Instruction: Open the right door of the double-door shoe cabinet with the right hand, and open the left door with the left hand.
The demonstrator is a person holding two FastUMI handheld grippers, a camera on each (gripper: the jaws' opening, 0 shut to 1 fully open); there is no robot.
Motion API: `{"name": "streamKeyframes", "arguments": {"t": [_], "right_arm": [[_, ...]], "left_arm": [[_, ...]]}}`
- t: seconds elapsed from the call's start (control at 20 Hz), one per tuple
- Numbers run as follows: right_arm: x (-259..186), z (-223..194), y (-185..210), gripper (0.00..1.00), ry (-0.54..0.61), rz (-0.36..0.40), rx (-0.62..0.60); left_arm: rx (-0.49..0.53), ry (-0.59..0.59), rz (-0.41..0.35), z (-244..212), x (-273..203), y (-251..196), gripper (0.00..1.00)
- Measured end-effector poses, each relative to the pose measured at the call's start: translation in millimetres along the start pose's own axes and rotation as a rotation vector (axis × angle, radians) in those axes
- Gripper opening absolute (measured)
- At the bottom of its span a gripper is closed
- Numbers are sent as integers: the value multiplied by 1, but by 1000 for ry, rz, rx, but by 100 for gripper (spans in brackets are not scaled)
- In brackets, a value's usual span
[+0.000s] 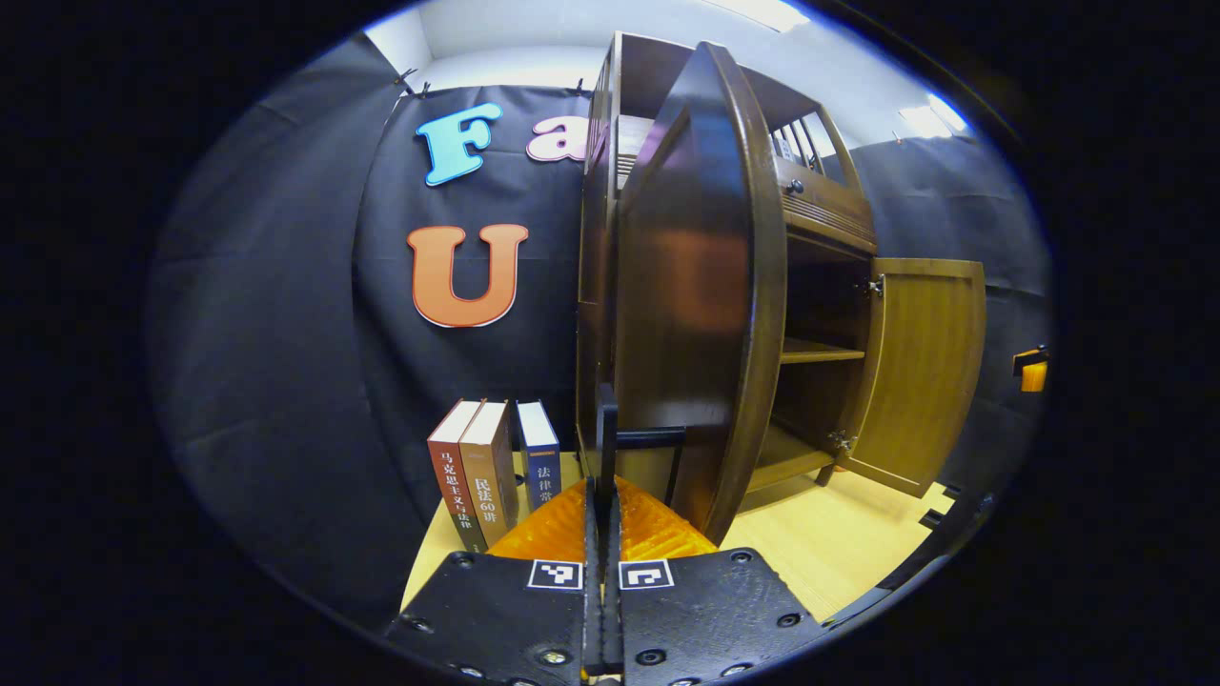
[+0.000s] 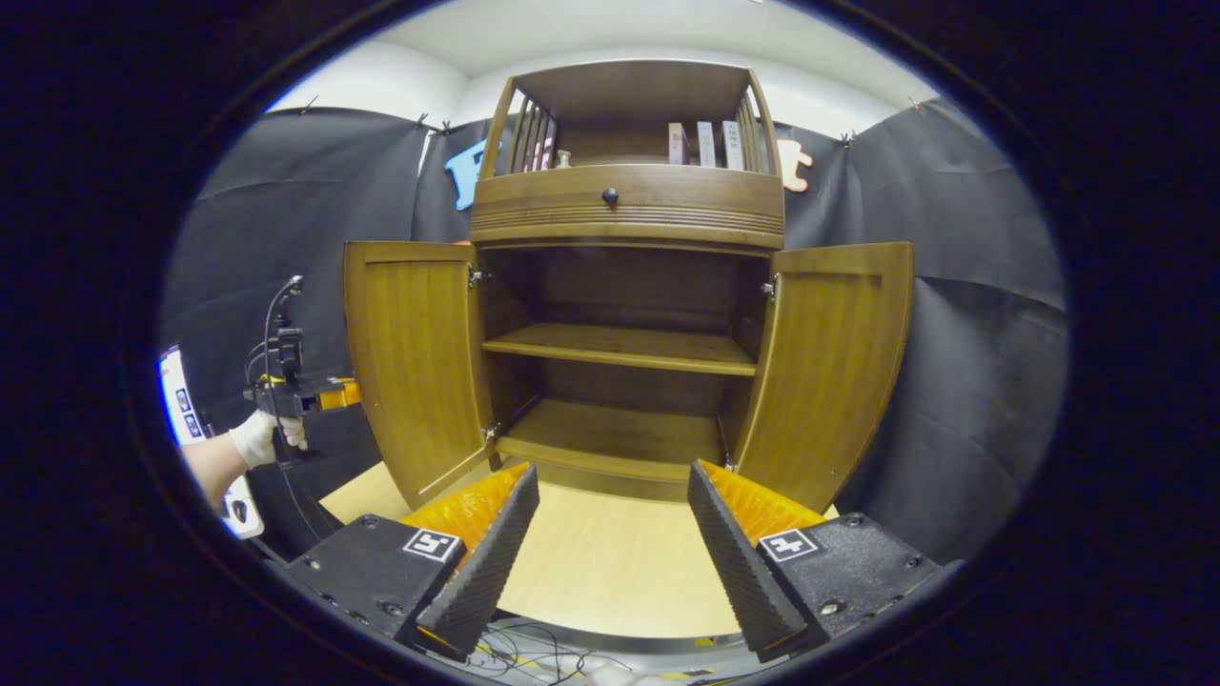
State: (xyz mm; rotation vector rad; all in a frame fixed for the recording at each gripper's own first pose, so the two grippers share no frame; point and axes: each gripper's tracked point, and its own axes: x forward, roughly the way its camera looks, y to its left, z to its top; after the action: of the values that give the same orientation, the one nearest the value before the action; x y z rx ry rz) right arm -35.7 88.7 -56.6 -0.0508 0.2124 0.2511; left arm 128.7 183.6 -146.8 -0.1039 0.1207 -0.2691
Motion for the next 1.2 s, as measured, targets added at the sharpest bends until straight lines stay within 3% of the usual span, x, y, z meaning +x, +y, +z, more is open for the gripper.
{"name": "streamKeyframes", "arguments": {"t": [0.2, 0.25, 0.3, 0.35, 0.5, 0.6, 0.75, 0.85, 0.9, 0.95, 1.05, 1.2], "right_arm": [[0, -2, -1, 99, 11, 0, 2], [0, -1, -2, 99, 10, -5, 2], [0, 0, -3, 99, 9, -5, 2], [1, 1, -2, 100, 8, -5, 2], [3, 7, -3, 99, -1, 0, 2], [4, 9, -5, 99, -10, 2, -11], [4, 10, -9, 100, -23, 13, -18], [6, 9, -14, 99, -25, 20, -12], [7, 9, -17, 99, -26, 23, -6], [8, 10, -21, 100, -31, 21, -9], [10, 15, -28, 100, -55, 34, -20], [15, 21, -41, 100, -69, 64, -4]], "left_arm": [[-6, 13, -50, 0, -1, 3, 0], [4, 19, -58, 1, -1, 2, 9], [10, 30, -62, 0, -1, 3, 1], [9, 40, -56, -2, -3, 5, 2], [12, 26, -43, 6, -12, 10, 10], [19, 16, -21, 12, -24, 17, 45], [49, 31, 93, 17, -51, 42, 100], [75, 46, 158, 23, -67, 44, 95], [83, 40, 183, 31, -74, 40, 100], [84, 36, 189, 38, -83, 28, 95], [80, 31, 203, 51, -94, 6, 95], [141, 60, 286, 67, -109, -27, 95]]}}
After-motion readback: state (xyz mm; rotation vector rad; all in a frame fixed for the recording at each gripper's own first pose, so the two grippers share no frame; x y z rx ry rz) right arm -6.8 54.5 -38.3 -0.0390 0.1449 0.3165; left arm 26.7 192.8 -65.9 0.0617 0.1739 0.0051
